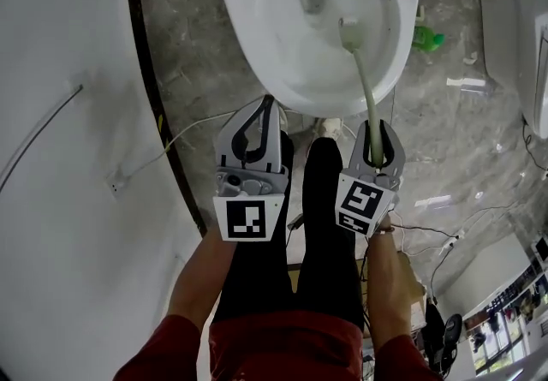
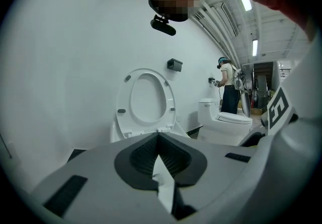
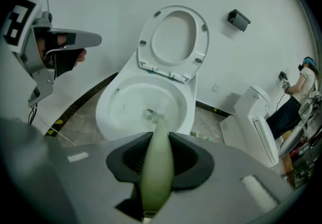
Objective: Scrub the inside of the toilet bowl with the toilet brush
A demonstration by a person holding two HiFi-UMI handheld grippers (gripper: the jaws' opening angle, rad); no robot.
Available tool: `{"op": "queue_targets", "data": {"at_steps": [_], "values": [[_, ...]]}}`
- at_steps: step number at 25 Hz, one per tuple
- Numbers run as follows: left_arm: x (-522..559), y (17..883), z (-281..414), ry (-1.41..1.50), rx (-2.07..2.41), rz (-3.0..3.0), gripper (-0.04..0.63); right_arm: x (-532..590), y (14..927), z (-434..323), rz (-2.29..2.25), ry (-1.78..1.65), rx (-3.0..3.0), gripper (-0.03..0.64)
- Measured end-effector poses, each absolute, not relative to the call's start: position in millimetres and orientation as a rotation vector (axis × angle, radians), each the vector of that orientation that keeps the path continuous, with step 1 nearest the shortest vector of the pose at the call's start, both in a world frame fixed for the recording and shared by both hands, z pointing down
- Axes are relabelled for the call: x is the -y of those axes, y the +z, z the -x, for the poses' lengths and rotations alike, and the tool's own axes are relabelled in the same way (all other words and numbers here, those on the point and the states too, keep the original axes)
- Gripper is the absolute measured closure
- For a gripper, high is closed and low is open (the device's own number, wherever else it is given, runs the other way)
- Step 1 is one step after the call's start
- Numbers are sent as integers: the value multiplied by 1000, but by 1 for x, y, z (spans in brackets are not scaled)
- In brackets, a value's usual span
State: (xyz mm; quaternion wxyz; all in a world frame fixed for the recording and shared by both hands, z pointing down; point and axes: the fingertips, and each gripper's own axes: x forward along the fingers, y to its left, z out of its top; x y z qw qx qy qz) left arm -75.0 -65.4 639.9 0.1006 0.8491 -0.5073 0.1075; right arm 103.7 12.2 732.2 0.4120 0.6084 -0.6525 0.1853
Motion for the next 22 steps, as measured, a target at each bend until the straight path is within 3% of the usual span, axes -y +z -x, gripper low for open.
{"op": "queue_targets", "data": {"at_steps": [13, 22], "values": [[56, 638, 77, 405, 1613, -2393, 591, 3, 722, -30, -1411, 773, 1952, 506], [64, 647, 61, 371, 1615, -2342, 591, 23, 773, -93, -1432, 649, 1792, 508]]}}
